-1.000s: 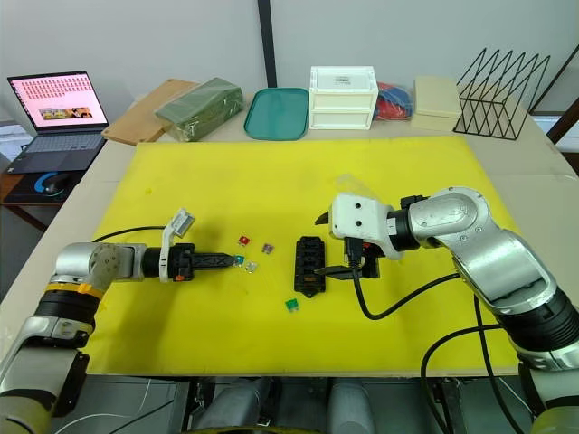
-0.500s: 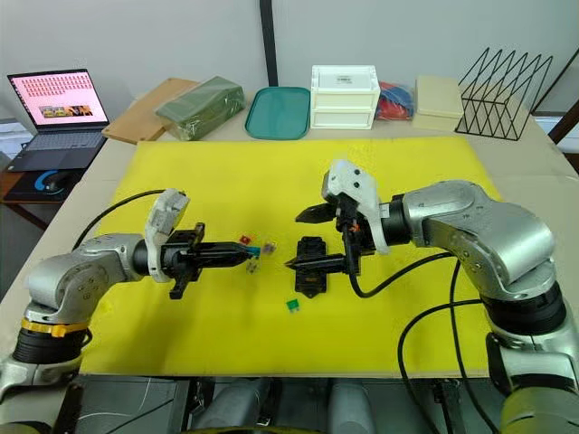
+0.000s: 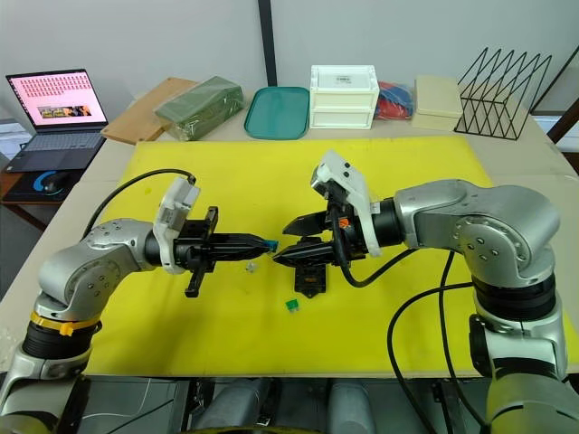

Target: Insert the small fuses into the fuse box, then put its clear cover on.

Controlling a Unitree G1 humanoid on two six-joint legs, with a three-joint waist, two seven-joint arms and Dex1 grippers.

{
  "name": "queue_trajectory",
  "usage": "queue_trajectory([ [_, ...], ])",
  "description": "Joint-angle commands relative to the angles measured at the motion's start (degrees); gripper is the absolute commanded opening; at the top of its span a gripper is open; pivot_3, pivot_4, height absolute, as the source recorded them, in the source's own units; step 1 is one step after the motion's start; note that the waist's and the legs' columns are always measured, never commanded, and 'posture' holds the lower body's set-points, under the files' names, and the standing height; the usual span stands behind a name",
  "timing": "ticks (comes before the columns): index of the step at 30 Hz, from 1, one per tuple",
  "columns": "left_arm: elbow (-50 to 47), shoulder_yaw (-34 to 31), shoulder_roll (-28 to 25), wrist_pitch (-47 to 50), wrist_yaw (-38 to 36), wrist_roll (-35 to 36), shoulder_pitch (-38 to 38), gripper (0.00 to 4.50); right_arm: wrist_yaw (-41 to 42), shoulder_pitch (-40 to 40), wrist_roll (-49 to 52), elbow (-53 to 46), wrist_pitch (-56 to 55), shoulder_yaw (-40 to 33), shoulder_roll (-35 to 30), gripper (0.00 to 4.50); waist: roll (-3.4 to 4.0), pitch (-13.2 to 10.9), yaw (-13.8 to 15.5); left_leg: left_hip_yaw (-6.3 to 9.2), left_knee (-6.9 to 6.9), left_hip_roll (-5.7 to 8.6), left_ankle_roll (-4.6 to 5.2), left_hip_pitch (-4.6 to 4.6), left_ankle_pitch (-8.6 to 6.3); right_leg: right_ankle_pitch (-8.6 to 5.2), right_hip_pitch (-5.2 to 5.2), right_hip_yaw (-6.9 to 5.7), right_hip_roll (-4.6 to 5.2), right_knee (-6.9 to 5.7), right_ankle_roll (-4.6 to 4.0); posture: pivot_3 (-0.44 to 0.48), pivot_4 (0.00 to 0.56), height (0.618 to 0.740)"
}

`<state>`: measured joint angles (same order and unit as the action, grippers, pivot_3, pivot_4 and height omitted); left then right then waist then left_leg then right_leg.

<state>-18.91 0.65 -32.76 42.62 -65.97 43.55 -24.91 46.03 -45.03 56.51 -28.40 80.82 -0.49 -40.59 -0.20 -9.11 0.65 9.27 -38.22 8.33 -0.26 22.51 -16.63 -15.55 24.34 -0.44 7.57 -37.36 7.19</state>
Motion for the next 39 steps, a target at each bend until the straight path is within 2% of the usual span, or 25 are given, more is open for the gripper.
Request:
queue_trajectory([
  [1, -1.8, -0.1, -0.3, -1.1, 0.1, 0.9, -0.8, 0.00, -1.2, -1.2, 1.4, -0.4, -0.5, -0.8, 0.4, 2.84, 0.00, 0.0, 0.0, 0.00, 0.00, 0.00, 0.00, 0.00, 0.00, 0.00, 0.00, 0.00, 0.00, 0.00, 0.00, 0.000, 0.150, 0.740],
  [4, -1.8, 0.2, -0.5, -1.3, 0.2, 1.0, -0.8, 0.00, -2.0, -1.5, 1.5, 0.1, -0.9, -0.5, 0.9, 2.26, 0.00, 0.0, -0.1, 0.00, 0.00, 0.00, 0.00, 0.00, 0.00, 0.00, 0.00, 0.00, 0.00, 0.00, 0.00, 0.000, 0.150, 0.740],
  [8, -2.0, 0.2, -0.6, -1.4, 0.4, 1.1, -0.8, 0.00, -2.3, -1.8, 1.4, 0.0, -1.4, 0.2, 0.8, 0.92, 0.00, 0.0, 0.0, 0.00, 0.00, 0.00, 0.00, 0.00, 0.00, 0.00, 0.00, 0.00, 0.00, 0.00, 0.00, 0.000, 0.150, 0.740],
  [13, -1.9, 0.4, -0.7, -1.5, 0.6, 1.0, -0.8, 0.00, -1.6, -1.8, 1.5, -0.3, -2.2, 1.0, -0.1, 0.92, 0.00, 0.0, 0.0, 0.00, 0.00, 0.00, 0.00, 0.00, 0.00, 0.00, 0.00, 0.00, 0.00, 0.00, 0.00, 0.000, 0.150, 0.740],
  [17, -1.6, 0.6, -0.6, -1.5, 0.6, 1.1, -0.8, 0.00, -1.3, -1.7, 1.5, -0.4, -3.0, 1.5, -0.5, 0.02, 0.00, 0.0, 0.0, 0.00, 0.00, 0.00, 0.00, 0.00, 0.00, 0.00, 0.01, 0.00, -0.01, 0.00, 0.00, 0.000, 0.150, 0.740],
  [25, -1.4, 0.9, -0.8, -1.9, 0.6, 0.7, -0.6, 0.00, -1.3, -1.5, 1.3, -0.9, -3.8, 2.4, -1.5, 0.02, 0.00, 0.0, 0.0, 0.00, 0.01, 0.00, 0.00, 0.00, 0.00, 0.00, 0.01, 0.00, -0.01, 0.00, 0.00, 0.000, 0.150, 0.740],
  [29, -1.5, 2.0, -2.5, 0.7, 1.2, 0.2, -0.7, 0.00, -1.5, -1.5, 1.5, -1.0, -4.1, 2.5, -1.6, 0.02, 0.00, 0.0, -0.1, 0.00, 0.01, 0.00, 0.00, 0.00, 0.00, 0.00, 0.01, 0.00, -0.01, 0.01, 0.00, 0.000, 0.150, 0.740],
  [33, 0.1, 2.7, -3.7, 10.8, 4.1, 4.4, -3.6, 1.05, -0.3, -1.0, -0.6, -2.0, -6.1, 4.4, -3.6, 0.00, 0.00, 0.0, 0.1, 0.01, 0.01, 0.01, 0.00, 0.00, 0.00, 0.00, 0.00, 0.00, -0.01, 0.00, 0.00, 0.000, 0.150, 0.740],
  [39, 2.6, 12.8, -6.9, -1.7, 0.5, -10.2, -0.5, 3.18, 7.0, 3.6, -13.1, -2.5, -19.4, 13.0, -11.4, 0.00, 0.00, 0.0, 0.0, -0.03, 0.06, 0.00, 0.02, 0.00, -0.01, 0.00, 0.02, 0.00, -0.01, 0.05, 0.00, 0.000, 0.150, 0.740],
])
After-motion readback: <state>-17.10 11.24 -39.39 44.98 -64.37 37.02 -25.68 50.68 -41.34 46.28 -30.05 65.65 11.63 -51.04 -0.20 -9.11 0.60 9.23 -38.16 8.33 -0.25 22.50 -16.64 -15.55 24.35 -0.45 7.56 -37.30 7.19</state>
